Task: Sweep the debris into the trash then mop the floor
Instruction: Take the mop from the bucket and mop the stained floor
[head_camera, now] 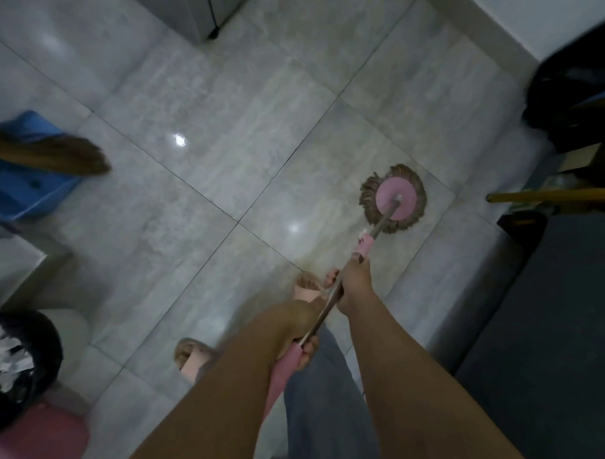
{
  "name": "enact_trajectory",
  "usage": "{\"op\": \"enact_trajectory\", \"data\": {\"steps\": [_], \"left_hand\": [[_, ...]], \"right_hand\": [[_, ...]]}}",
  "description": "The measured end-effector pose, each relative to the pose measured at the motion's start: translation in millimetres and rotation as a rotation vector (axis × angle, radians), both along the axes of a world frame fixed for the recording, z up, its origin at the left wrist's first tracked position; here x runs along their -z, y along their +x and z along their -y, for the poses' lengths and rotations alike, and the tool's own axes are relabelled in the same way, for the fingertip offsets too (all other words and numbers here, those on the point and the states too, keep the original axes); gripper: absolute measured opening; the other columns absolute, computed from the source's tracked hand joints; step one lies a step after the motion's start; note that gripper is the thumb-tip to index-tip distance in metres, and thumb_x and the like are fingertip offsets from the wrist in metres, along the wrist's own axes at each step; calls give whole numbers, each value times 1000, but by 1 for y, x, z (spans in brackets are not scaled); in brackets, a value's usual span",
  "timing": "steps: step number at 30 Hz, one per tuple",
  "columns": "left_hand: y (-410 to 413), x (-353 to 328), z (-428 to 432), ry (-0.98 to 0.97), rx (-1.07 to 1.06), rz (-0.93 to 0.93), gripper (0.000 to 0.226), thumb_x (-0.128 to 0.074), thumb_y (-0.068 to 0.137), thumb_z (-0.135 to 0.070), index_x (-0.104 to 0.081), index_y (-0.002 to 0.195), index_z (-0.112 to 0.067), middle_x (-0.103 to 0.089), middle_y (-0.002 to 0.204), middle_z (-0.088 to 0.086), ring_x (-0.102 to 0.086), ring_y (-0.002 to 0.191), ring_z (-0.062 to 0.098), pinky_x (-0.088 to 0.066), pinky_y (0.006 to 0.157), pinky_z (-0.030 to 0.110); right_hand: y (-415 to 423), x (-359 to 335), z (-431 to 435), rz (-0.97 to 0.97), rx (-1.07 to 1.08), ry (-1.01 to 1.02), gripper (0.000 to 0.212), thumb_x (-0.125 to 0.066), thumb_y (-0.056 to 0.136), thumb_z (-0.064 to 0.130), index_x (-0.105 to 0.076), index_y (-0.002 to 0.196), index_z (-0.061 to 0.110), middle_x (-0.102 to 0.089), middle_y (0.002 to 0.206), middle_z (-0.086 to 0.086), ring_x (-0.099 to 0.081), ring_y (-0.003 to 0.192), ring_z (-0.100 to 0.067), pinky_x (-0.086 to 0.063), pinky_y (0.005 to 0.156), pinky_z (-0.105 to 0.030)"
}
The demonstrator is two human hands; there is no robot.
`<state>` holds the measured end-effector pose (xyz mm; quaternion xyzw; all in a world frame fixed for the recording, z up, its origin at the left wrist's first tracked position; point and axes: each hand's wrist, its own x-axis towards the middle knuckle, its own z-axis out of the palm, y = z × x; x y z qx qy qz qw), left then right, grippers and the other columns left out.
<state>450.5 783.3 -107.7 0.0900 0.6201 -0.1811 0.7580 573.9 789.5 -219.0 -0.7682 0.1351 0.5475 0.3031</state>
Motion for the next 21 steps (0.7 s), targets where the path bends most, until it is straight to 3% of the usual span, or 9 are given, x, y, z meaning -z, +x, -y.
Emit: {"op": "enact_trajectory", "data": {"steps": [5, 8, 14, 16, 19, 21], "left_hand": [[-72, -2, 20, 4, 25, 3, 57, -43, 94, -59, -49, 67, -10, -43, 42, 1, -34, 27, 9, -31, 37, 11], [-129, -6, 35, 62, 33, -24, 61, -39, 93, -63, -51, 69, -8, -44, 40, 3, -36, 25, 11, -33, 34, 12], [-237, -21, 53, 62, -19, -67, 63, -39, 91, -66, -50, 64, -11, -45, 44, 2, -37, 30, 12, -35, 38, 15], [-262, -26, 56, 82, -16, -77, 61, -40, 92, -64, -54, 70, -9, -49, 46, 3, -40, 31, 13, -38, 39, 16], [-288, -28, 54, 214, 74, -152, 45, -45, 97, -51, -55, 98, -7, -53, 58, 8, -45, 38, 14, -42, 40, 18], [-299, -27, 48, 325, 184, -214, 38, -46, 98, -44, -53, 105, -7, -53, 68, 10, -46, 43, 15, -42, 38, 18]], "right_hand": [[-70, 2, 23, 14, -33, 15, 47, -23, 107, 31, -14, 153, 35, -41, 61, -9, -43, 42, -18, -43, 43, -25], [-133, -1, 34, 7, -79, 19, 44, -22, 106, 32, -17, 151, 33, -43, 62, -8, -45, 45, -18, -45, 42, -24], [-243, -22, 37, -155, -124, 91, 50, -27, 107, 32, -8, 152, 43, -47, 65, -8, -50, 45, -17, -50, 43, -24], [-268, -29, 36, -206, -157, 108, 48, -28, 107, 32, -11, 151, 40, -50, 68, -10, -54, 47, -18, -54, 48, -28], [-286, -31, 36, -190, -446, 109, 42, -36, 106, 30, -26, 147, 29, -60, 95, -13, -64, 68, -23, -60, 60, -39], [-288, -31, 37, -47, -752, 107, 44, -35, 105, 33, -29, 148, 25, -56, 110, -11, -65, 76, -27, -62, 65, -41]]}}
